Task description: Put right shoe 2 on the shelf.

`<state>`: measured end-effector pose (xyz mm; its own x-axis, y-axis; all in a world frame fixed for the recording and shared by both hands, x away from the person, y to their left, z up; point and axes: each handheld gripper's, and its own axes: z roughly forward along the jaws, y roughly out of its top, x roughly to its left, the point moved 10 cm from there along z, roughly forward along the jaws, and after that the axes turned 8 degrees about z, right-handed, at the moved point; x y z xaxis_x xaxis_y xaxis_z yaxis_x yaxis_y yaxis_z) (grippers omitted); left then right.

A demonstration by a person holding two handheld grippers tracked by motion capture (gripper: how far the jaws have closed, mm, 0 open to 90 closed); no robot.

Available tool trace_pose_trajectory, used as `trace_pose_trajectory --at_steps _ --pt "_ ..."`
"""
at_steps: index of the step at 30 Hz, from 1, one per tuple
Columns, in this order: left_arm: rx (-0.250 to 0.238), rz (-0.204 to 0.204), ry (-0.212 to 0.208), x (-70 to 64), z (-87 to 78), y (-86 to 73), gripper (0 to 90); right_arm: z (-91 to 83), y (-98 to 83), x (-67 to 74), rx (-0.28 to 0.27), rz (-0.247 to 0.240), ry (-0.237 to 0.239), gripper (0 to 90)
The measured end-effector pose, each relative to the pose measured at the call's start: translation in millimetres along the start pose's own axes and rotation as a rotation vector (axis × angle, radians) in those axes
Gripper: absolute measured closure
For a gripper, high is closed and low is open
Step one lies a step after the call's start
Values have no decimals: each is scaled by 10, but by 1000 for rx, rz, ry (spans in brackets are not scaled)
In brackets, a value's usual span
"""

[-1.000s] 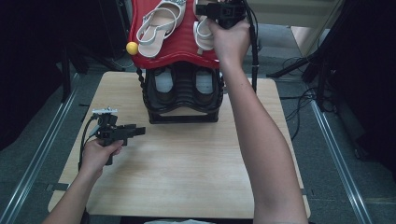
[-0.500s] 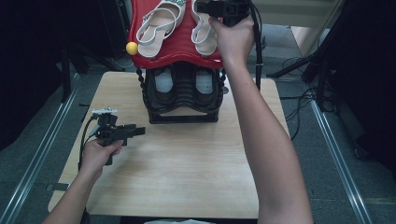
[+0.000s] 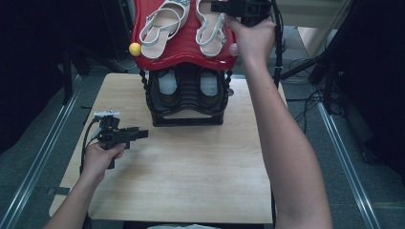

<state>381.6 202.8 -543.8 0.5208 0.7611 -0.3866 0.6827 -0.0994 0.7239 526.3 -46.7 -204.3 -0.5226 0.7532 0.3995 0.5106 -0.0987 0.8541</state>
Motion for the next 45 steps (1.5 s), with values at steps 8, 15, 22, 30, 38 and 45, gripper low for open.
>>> trace_pose_trajectory --at_steps 8,15,22,30,38,45 --pt "1 0 3 -3 -5 -3 371 -124 -99 -334 -17 38 -15 597" --pt "1 0 2 -5 -7 -1 372 -200 -211 -575 -29 47 -36 588" --pt "3 -1 4 -2 -5 -4 372 -264 -367 -817 -20 57 -57 575" --pt "2 1 4 0 -4 -2 372 -311 -547 -1024 -12 67 -75 546" --pt "0 3 3 1 -11 0 371 -330 -728 -1148 -1 63 -79 517" --pt "-2 -1 5 12 -6 -1 370 -353 -893 -1230 -6 83 -72 488"
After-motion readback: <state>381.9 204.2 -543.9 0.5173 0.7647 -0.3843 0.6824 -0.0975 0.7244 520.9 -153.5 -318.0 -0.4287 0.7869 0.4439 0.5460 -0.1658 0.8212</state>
